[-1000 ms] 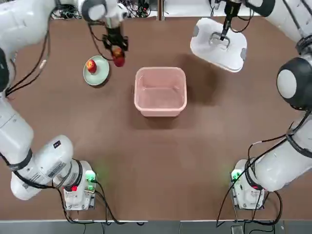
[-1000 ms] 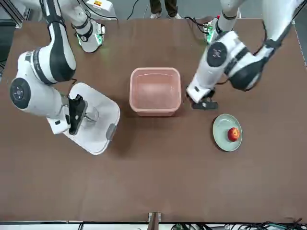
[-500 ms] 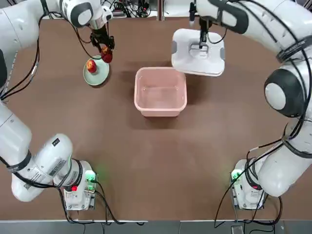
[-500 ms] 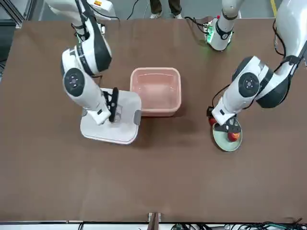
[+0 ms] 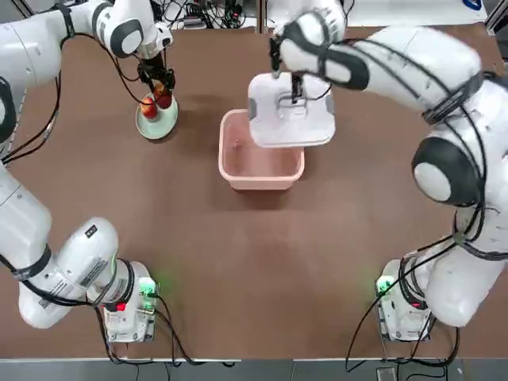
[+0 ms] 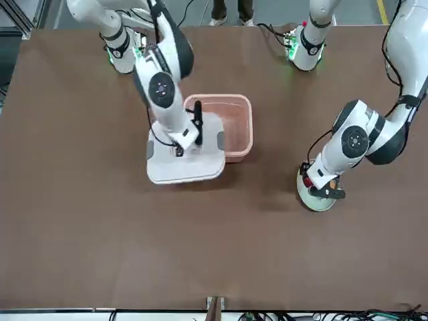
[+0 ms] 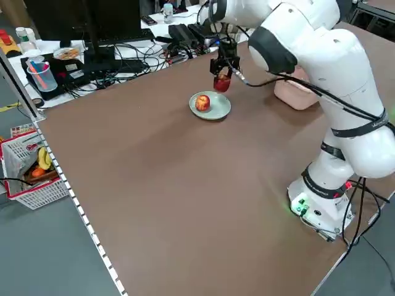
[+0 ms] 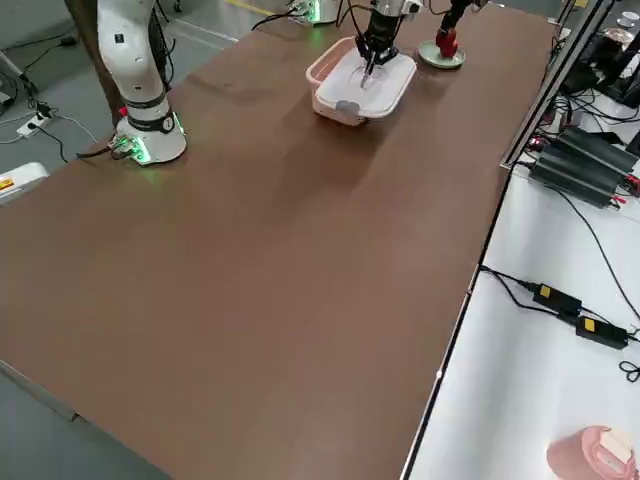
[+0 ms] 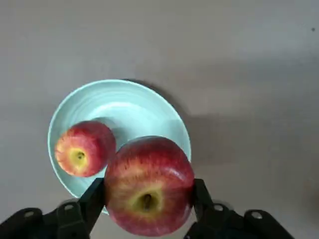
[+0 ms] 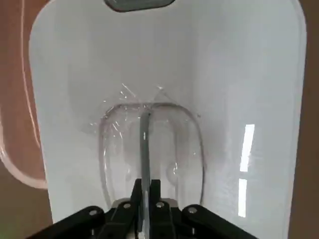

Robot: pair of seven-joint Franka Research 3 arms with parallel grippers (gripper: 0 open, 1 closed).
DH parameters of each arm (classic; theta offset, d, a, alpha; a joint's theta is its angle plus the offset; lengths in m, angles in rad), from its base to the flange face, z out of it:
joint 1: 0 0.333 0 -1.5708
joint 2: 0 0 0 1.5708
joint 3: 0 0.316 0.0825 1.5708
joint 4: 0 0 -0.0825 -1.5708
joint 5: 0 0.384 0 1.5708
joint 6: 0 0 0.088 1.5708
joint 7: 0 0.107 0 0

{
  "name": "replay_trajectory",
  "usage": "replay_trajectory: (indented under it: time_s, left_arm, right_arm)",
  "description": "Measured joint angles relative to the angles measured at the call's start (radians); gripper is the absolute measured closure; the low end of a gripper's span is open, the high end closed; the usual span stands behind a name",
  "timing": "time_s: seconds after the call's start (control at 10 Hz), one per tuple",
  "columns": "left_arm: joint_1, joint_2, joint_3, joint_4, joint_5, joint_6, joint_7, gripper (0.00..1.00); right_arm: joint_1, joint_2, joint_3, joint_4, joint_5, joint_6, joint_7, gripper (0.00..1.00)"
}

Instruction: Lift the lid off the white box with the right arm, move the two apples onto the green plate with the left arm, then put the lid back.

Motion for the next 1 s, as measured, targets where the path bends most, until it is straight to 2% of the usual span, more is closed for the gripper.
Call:
replay_trajectory:
  time_s: [0.2, 0.5, 1.0]
  left_arm:
    - [-0.002, 0.008, 0.039, -0.001, 0.011, 0.044, 0.033, 0.24]
    - [-0.011, 0.032, 0.044, -0.010, 0.011, 0.055, 0.034, 0.24]
    - [-0.024, 0.054, 0.080, -0.078, 0.018, 0.091, 0.029, 0.24]
  right_arm:
    - [0.051, 0.024, 0.000, 0.000, 0.001, 0.024, 0.044, 0.93]
    - [0.066, 0.028, 0.000, 0.000, 0.061, 0.021, 0.043, 0.93]
    - [0.160, 0.028, 0.001, 0.000, 0.072, -0.003, 0.170, 0.93]
